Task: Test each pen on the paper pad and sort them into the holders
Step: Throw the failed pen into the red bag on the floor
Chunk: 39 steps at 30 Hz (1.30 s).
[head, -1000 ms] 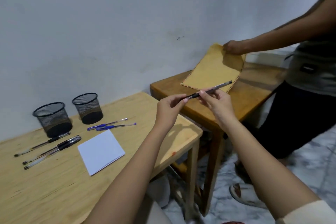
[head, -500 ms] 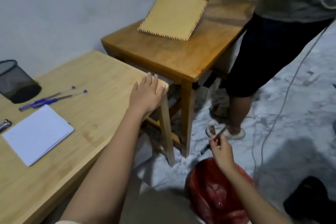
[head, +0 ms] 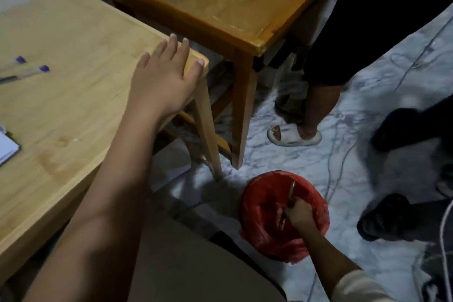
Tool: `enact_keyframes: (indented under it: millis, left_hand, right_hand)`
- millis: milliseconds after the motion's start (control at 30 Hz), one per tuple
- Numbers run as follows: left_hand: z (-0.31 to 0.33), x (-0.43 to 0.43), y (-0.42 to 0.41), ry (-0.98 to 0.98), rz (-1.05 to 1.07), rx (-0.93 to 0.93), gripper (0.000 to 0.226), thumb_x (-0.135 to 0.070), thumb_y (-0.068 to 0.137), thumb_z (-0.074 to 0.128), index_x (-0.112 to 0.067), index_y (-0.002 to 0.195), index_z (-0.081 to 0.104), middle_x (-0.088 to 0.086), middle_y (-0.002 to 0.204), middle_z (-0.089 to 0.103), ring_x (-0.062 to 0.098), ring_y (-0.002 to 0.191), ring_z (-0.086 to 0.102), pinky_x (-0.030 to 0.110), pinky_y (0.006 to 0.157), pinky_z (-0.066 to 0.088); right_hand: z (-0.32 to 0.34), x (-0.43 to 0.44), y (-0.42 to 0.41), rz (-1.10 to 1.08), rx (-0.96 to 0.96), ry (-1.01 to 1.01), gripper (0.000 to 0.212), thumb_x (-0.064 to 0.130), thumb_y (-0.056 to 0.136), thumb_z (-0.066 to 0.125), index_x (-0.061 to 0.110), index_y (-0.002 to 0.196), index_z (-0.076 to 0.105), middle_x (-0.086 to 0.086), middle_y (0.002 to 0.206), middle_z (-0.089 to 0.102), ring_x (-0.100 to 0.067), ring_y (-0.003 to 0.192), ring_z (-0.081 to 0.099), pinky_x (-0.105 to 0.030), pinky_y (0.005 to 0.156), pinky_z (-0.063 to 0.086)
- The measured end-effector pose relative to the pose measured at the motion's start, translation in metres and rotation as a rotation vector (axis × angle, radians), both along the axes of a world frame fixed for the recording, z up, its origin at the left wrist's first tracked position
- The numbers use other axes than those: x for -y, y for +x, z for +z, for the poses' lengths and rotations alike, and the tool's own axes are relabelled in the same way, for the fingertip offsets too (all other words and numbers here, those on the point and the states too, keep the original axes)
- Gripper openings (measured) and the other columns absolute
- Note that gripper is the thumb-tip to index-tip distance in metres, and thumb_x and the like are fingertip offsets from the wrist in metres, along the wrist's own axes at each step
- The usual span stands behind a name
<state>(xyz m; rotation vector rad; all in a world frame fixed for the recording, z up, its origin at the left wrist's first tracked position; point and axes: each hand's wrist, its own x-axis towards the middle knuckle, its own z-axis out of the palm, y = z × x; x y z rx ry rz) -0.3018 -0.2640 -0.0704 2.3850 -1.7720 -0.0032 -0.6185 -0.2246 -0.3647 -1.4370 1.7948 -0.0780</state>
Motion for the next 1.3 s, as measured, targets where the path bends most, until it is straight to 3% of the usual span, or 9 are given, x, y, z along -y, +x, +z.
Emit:
enact_keyframes:
  millis: [433, 700, 767, 900, 1067, 1300]
  left_hand:
    - [-0.001, 0.001, 0.0, -0.024, 0.009, -0.024, 0.06, -0.052, 0.097, 0.018, -0.023, 0.15, 0.017, 0.002, 0.159, 0.011, 0.021, 0.147, 0.009, 0.044, 0.116, 0.011]
    - [0.004, -0.005, -0.002, -0.045, -0.005, -0.065, 0.06, -0.051, 0.097, 0.024, -0.02, 0.149, 0.023, 0.004, 0.158, 0.016, 0.023, 0.145, 0.015, 0.043, 0.117, 0.015]
    - [0.007, -0.008, -0.003, -0.059, -0.02, -0.08, 0.06, -0.05, 0.098, 0.026, -0.018, 0.148, 0.025, 0.005, 0.158, 0.019, 0.023, 0.145, 0.017, 0.042, 0.117, 0.017]
    - [0.01, -0.017, -0.006, -0.034, -0.044, -0.123, 0.058, -0.044, 0.099, 0.029, -0.012, 0.148, 0.026, 0.007, 0.157, 0.02, 0.023, 0.145, 0.018, 0.038, 0.116, 0.019]
    - [0.03, -0.033, 0.006, 0.097, -0.063, -0.214, 0.063, -0.049, 0.098, 0.027, -0.01, 0.148, 0.025, 0.006, 0.158, 0.016, 0.023, 0.144, 0.02, 0.036, 0.116, 0.02]
    - [0.084, -0.092, 0.053, -0.05, 0.095, -0.242, 0.065, -0.048, 0.098, 0.027, -0.007, 0.148, 0.021, 0.009, 0.159, 0.014, 0.02, 0.146, 0.011, 0.034, 0.117, 0.01]
  right_hand:
    - [0.005, 0.001, 0.007, -0.039, -0.029, -0.034, 0.025, 0.013, 0.084, 0.061, -0.005, 0.101, 0.066, -0.025, 0.105, 0.068, -0.039, 0.104, 0.06, -0.035, 0.091, 0.042]
    - [0.057, 0.028, 0.001, -0.017, 0.015, -0.19, 0.014, 0.006, 0.085, 0.054, -0.003, 0.083, 0.065, -0.027, 0.093, 0.067, -0.041, 0.095, 0.06, -0.031, 0.074, 0.038]
    - [0.081, 0.042, -0.001, -0.003, 0.045, -0.257, 0.016, 0.007, 0.087, 0.051, -0.003, 0.084, 0.064, -0.026, 0.096, 0.067, -0.041, 0.097, 0.059, -0.03, 0.072, 0.037]
    - [0.149, 0.076, -0.002, 0.01, 0.098, -0.426, 0.027, 0.012, 0.091, 0.049, -0.005, 0.107, 0.064, -0.027, 0.102, 0.065, -0.04, 0.094, 0.059, -0.037, 0.074, 0.044]
    - [0.257, 0.114, 0.008, 0.09, 0.116, -0.59, 0.039, 0.023, 0.098, 0.042, 0.002, 0.127, 0.053, -0.022, 0.119, 0.062, -0.037, 0.11, 0.055, -0.033, 0.085, 0.042]
    - [0.375, 0.119, 0.095, 0.361, 0.139, -0.759, 0.052, 0.037, 0.099, 0.034, 0.008, 0.142, 0.035, -0.011, 0.148, 0.038, -0.028, 0.137, 0.034, -0.037, 0.111, 0.028]
